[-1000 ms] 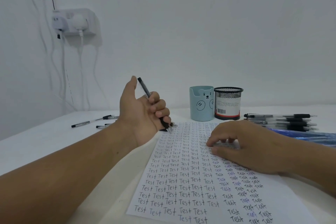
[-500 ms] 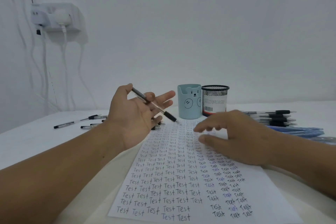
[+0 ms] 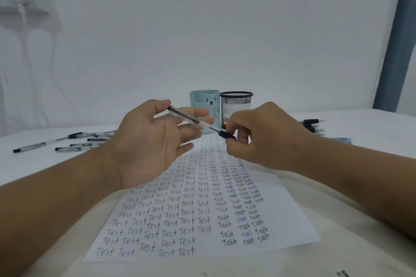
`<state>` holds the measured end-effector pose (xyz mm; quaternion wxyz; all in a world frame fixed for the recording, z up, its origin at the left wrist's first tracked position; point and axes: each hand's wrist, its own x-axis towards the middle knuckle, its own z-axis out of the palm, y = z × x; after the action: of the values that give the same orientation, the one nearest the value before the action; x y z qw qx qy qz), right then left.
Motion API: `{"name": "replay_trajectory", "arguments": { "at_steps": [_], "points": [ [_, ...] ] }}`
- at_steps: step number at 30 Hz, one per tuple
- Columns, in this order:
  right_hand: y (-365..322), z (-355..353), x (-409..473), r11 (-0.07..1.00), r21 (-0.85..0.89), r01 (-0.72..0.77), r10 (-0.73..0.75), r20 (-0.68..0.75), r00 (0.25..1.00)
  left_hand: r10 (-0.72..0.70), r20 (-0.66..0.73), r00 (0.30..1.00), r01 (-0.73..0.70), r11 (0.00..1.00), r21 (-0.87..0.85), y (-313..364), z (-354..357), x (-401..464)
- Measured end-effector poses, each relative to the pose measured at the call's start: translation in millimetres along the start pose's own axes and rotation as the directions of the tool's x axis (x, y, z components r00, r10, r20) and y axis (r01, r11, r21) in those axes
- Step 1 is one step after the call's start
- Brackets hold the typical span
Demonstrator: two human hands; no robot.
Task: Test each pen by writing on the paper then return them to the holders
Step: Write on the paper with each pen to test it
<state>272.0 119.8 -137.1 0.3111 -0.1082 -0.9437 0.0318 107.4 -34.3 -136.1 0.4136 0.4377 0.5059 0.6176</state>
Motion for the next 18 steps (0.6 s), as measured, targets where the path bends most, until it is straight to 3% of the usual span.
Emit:
{"name": "replay_trajectory", "arguments": {
  "at_steps": [2, 4, 7, 9, 10, 18],
  "points": [
    [1.7, -4.3, -0.3, 0.998, 0.043, -0.041, 0.041, -0.003, 0.999, 0.004, -0.024, 1.0, -0.002, 0.995, 0.105, -1.3, -1.3, 1.3],
    [1.8, -8.2, -1.1, 0.969, 0.194, -0.154, 0.149, 0.036, 0.988, 0.022, -0.067, 0.997, 0.005, 0.922, 0.386, -1.6, 3.4, -0.5],
    [0.2, -11.4, -5.9, 0.716, 0.607, -0.346, 0.224, 0.27, 0.937, -0.022, -0.048, 0.999, 0.052, 0.588, 0.807, -3.9, 1.4, -6.0],
    [-2.6, -11.6, -10.6, 0.569, 0.726, -0.387, 0.13, 0.385, 0.914, -0.064, 0.002, 0.998, 0.024, 0.396, 0.918, -7.7, -5.4, -12.5],
    [-3.4, -10.2, -12.6, 0.55, 0.738, -0.391, 0.087, 0.416, 0.905, -0.09, 0.001, 0.996, 0.032, 0.356, 0.934, -8.5, -7.7, -14.7],
    [-8.5, -1.3, -23.0, 0.561, 0.736, -0.379, 0.015, 0.448, 0.894, -0.109, 0.012, 0.994, 0.026, 0.338, 0.941, -12.9, -14.5, -9.0]
  ]
}}
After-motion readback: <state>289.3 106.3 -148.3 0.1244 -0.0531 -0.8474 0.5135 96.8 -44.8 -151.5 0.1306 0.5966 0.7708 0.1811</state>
